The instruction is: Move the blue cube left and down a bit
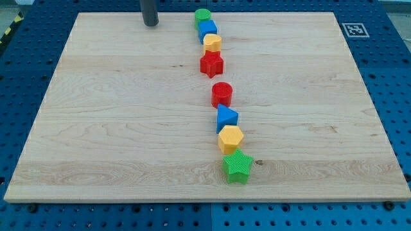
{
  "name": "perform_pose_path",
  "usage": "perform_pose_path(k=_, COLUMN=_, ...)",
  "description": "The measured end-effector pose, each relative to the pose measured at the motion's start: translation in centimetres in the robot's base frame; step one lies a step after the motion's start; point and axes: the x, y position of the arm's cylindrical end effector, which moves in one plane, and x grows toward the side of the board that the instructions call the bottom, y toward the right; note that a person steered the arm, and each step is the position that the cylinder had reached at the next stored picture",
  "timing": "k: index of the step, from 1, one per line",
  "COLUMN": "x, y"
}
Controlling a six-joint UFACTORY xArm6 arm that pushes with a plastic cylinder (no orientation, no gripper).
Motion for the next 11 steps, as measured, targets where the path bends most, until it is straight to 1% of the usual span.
perform_pose_path(k=2, x=0.3, y=0.3)
perform_pose_path(k=3, x=3.3, y=3.9)
perform_pose_path(k=5, x=4.1, y=6.5)
perform_pose_path(k=6, x=4.7, y=10.0)
perform_pose_path(k=7, x=6.2, y=15.0)
perform_pose_path(k=8, x=6.6, y=17.2)
perform_pose_path(k=9, x=6.6, y=17.2)
perform_pose_path(k=10, x=5.8, y=14.6)
perform_pose_path(k=11, x=2.9, y=14.8)
